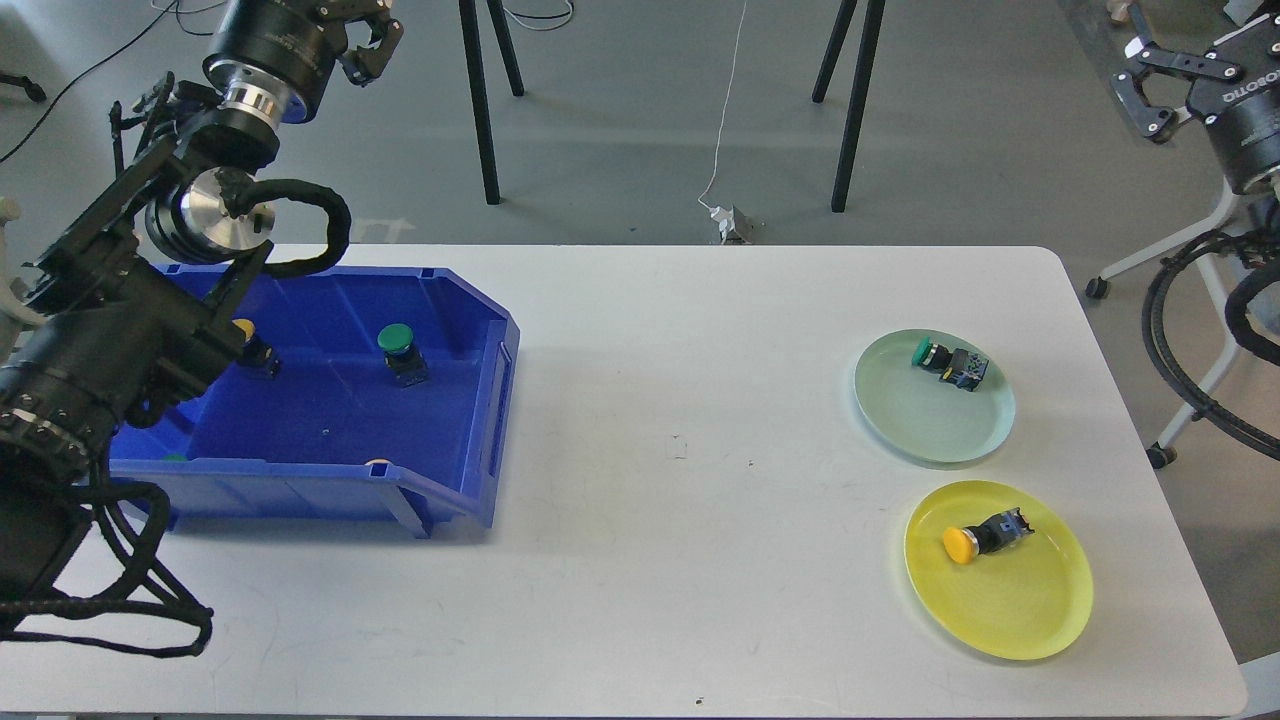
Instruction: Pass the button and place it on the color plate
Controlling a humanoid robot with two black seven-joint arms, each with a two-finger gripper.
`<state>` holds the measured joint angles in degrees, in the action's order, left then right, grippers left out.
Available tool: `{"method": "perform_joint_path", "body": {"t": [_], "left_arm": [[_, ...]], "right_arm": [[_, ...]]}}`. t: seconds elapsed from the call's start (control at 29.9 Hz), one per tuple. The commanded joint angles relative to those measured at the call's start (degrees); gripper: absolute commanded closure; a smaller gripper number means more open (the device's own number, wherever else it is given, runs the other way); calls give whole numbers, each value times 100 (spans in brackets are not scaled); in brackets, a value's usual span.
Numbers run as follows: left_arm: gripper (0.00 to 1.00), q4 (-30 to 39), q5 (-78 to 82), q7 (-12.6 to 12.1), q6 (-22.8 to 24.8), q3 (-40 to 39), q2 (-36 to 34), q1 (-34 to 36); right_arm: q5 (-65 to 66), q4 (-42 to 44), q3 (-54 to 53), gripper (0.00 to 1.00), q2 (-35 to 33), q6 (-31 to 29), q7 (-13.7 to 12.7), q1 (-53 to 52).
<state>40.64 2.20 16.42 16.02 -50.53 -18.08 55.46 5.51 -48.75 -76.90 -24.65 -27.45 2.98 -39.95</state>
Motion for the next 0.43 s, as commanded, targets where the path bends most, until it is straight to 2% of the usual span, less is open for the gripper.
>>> {"method": "perform_joint_path", "body": {"t": [0.0,0.07,0.13,0.4], "left_arm": [[0,-169,-123,-8,59,-53,6,0],[0,-293,-123,-8,59,-53,15,9],[0,-346,-123,-8,94,-53,15,0],[0,-337,-132,-16,147,-45,146,-53]], "right_arm": [[-77,917,253,1,434,-41,-192,-547],[-85,1524,421,1,662,-55,-175,-855],[-94,1771,448,1,803,-55,-148,-979],[-103,1764,439,1,865,-15,-122,-1111]]}}
